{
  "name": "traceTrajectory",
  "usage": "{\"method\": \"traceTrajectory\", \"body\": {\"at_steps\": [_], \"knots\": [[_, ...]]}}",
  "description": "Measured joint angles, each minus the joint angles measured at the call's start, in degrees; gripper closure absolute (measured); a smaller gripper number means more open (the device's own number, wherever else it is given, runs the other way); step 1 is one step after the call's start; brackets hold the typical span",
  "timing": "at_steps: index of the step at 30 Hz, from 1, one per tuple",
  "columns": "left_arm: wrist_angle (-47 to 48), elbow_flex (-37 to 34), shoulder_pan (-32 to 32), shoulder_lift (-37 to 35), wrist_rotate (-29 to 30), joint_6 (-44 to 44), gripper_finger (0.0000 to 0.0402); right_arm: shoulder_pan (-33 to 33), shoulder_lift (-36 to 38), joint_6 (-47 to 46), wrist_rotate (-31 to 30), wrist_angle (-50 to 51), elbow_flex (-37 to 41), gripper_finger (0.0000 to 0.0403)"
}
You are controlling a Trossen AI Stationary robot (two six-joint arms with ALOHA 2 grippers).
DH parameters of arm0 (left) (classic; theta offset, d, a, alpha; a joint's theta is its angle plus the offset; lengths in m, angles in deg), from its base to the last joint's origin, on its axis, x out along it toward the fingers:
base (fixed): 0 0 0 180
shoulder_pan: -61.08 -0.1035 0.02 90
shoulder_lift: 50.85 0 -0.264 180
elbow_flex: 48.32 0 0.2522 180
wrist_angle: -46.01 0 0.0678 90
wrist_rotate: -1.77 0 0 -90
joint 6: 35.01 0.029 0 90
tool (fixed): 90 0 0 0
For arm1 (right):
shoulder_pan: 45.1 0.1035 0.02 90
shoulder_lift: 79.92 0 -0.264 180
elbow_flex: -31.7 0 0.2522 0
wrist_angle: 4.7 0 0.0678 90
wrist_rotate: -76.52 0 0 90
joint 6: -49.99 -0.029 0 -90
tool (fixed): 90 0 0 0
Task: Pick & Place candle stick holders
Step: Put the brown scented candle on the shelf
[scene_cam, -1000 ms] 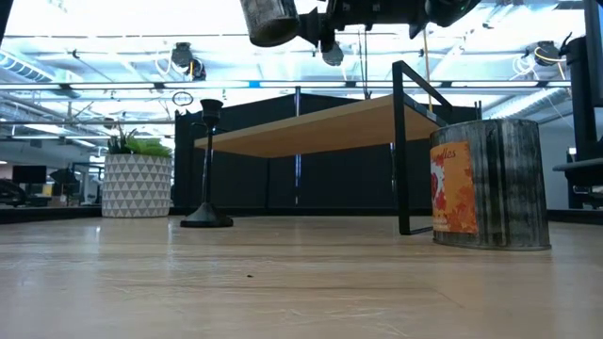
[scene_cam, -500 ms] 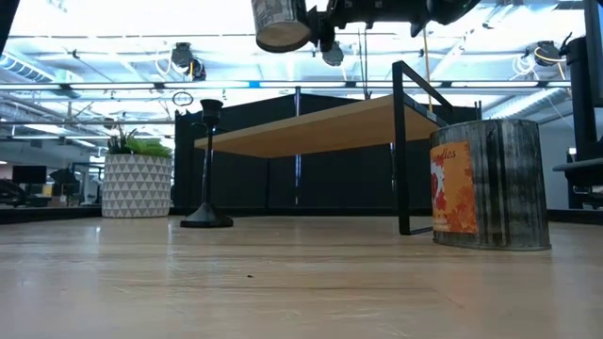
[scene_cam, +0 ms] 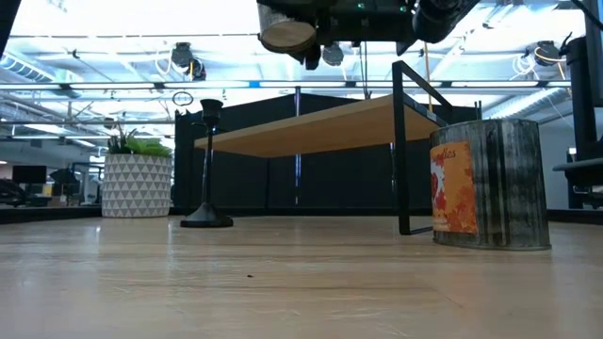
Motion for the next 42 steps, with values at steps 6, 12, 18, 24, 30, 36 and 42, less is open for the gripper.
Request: {"method": "traceTrajectory", "body": {"at_steps": [6,12,18,24,30,36,42], "knots": [[1.4,0.15,-0.52,-0.07,-0.46,-0.43,0.0402,0.0,0.47,-0.48,0.04,0.22,0.0,0.0063],[2.61,0.13,-1.49,-0.05,-1.8,-0.36,0.0402,0.02,0.56,-1.03,-1.12,1.62,0.0,0.0064],[2.93,0.09,-2.63,-0.04,-1.16,-0.32,0.0377,-0.02,0.65,-1.89,-4.31,2.46,0.0,0.0065],[3.33,0.07,-2.77,-0.04,1.23,0.45,0.032,-0.42,0.67,-1.84,-8.63,5.0,0.0,0.0066],[4.23,0.02,-3.32,-0.56,2.61,0.8,0.0262,-0.54,0.82,-2.48,-14.16,6.65,0.0,0.0066],[7.14,0.0,-4.82,-1.55,2.38,0.35,0.0233,-0.72,4.12,-2.2,-22.24,13.01,0.15,0.0066],[7.86,-0.72,-5.33,-2.1,4.6,1.42,0.0237,-1.15,8.82,-2.44,-29.99,24.34,0.11,0.0066]]}}
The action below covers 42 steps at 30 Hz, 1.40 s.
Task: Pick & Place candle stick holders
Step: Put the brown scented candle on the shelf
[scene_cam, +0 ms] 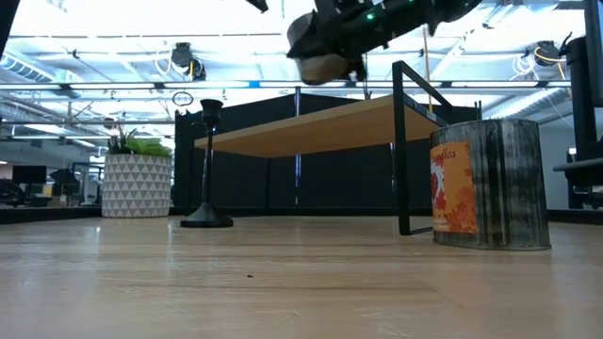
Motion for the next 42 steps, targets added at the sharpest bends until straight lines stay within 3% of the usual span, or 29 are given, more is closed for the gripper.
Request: {"method": "traceTrajectory", "body": {"at_steps": [5,15,23,29,42], "knots": [[-0.15,-1.25,0.09,-0.02,1.5,0.74,0.024,0.09,3.33,-1.65,-4.31,10.88,0.04,0.0066],[-0.28,-5.19,0.05,-0.02,2.16,0.27,0.024,1.6,7.15,-9.87,-1.37,33.66,0.1,0.0057],[-1.92,-6.1,0.04,0.0,2.16,0.17,0.024,3.2,7.24,-13.14,-1.15,31.95,4.03,0.0065],[-1.94,-6.1,0.02,0.02,2.16,-1.12,0.024,2.15,8.12,-13.52,-1.04,31.37,5.44,0.0037],[-1.73,-6.1,0.13,0.02,2.03,-2.12,0.024,2.13,11.33,-13.19,-0.82,38.84,5.42,0.0029]]}}
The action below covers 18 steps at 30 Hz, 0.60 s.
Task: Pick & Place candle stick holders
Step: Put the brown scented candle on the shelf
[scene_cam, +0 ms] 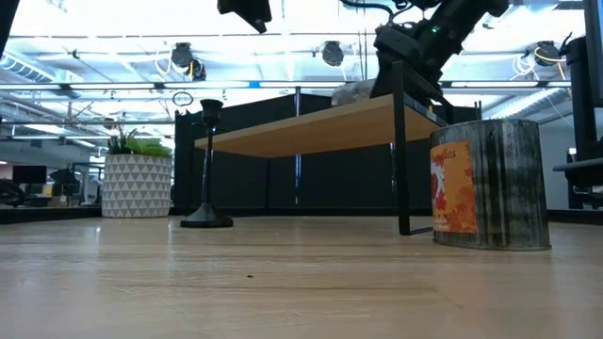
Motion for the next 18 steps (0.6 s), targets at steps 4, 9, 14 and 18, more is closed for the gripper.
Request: {"method": "traceTrajectory", "body": {"at_steps": [4,9,14,18], "knots": [[-0.08,0.0,0.0,0.0,0.0,0.24,0.024,0.0,0.57,-0.13,0.0,0.77,-0.02,0.0028],[-0.08,0.0,0.0,0.0,0.02,0.84,0.024,0.02,1.38,0.13,0.04,1.06,0.02,0.0028],[-0.08,0.0,-0.12,0.0,0.46,1.22,0.024,0.11,3.15,-0.06,3.25,1.46,0.02,0.0028],[-1.55,-0.98,-0.68,-0.01,2.54,1.73,0.024,0.17,5.28,-0.65,6.58,1.54,0.02,0.0028]]}}
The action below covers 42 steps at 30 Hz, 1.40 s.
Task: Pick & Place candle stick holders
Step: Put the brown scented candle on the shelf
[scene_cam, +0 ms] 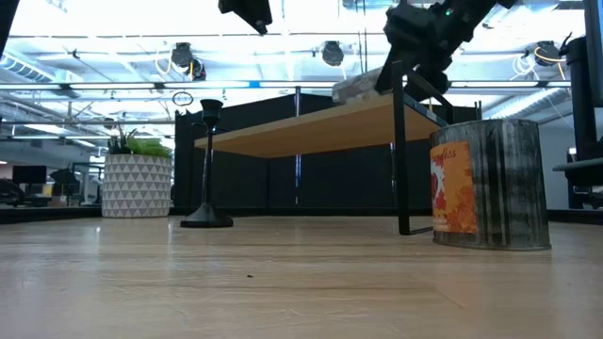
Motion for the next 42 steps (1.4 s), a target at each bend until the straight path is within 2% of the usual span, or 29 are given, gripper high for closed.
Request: {"method": "traceTrajectory", "body": {"at_steps": [2,8,14,20,31,42], "knots": [[-1.99,-1.84,-0.9,-0.01,-0.69,0.01,0.024,-0.02,1.2,-0.51,0.22,-0.01,0.0,0.0028],[-11.4,-9.34,-3.9,0.05,-8.86,0.87,0.024,-0.02,3.6,-0.47,-0.82,0.12,0.0,0.0028],[-21.75,-15.66,-7.27,0.04,-17.56,-1.62,0.024,-0.03,2.8,-0.73,0.64,1.24,0.0,0.0028],[-27.76,-19.68,-8.97,0.06,-22.59,-5.44,0.0241,-0.02,1.39,-0.67,2.47,1.35,0.0,0.0028],[-35.55,-23.08,-10.36,0.06,-28.1,-9.11,0.0241,-0.02,1.05,-2.85,2.44,0.75,0.0,0.0028],[-38.71,-23.3,-10.92,1.55,-28.58,-9.51,0.0241,-0.02,0.23,-2.91,2.46,0.48,-0.02,0.0028]]}}
